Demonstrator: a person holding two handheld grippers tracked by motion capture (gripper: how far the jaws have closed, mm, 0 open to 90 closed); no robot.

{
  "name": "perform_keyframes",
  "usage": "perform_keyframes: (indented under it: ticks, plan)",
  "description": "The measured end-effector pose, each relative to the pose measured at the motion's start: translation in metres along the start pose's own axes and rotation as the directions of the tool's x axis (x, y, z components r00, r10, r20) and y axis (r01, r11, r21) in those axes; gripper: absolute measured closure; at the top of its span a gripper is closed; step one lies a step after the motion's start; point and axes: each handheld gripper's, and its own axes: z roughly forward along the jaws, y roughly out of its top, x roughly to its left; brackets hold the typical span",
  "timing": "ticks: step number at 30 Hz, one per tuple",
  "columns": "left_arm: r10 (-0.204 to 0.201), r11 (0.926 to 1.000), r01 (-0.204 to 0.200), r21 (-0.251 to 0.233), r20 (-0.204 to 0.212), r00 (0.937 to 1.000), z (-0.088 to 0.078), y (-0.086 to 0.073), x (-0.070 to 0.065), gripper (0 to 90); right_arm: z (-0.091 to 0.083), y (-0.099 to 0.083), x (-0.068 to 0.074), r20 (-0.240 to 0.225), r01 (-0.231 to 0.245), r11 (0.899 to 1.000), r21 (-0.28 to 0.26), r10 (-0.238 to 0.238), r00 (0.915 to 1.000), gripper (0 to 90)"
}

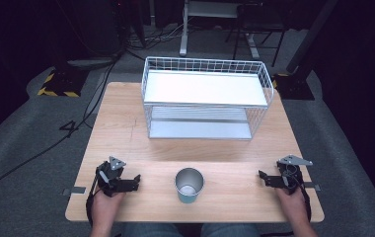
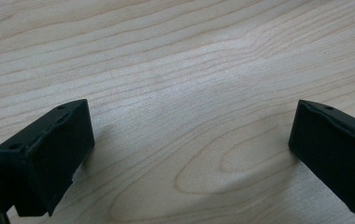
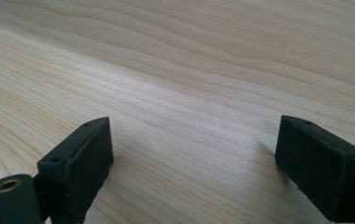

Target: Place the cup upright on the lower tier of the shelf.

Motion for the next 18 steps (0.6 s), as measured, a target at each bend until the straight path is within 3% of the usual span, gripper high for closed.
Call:
perform_keyframes:
  ticks: [2, 4, 12, 18]
  plan:
    - [0.001, 1.0000, -0.001, 0.000, 0.004, 1.0000, 0.000, 0.000, 0.000, 0.6, 0.000, 0.000, 0.000, 0.000, 0.000, 1.000, 0.000, 0.000, 1.0000, 11.1]
    - [-0.024, 0.9997, 0.024, -0.001, -0.016, 0.9996, -0.003, -0.002, -0.002, 2.6, 0.001, 0.000, 0.000, -0.002, 0.001, 1.000, 0.001, -0.001, 1.0000, 10.6]
    - [-0.003, 1.0000, 0.003, -0.004, -0.003, 1.0000, -0.004, -0.003, -0.002, 5.2, 0.001, 0.001, 0.001, 0.001, -0.001, 1.000, 0.002, 0.001, 1.0000, 10.4]
    - [-0.001, 0.9962, 0.001, -0.088, 0.002, 1.0000, -0.016, -0.003, -0.010, 8.1, 0.001, 0.001, 0.001, 0.001, 0.000, 1.000, 0.002, 0.000, 1.0000, 10.2]
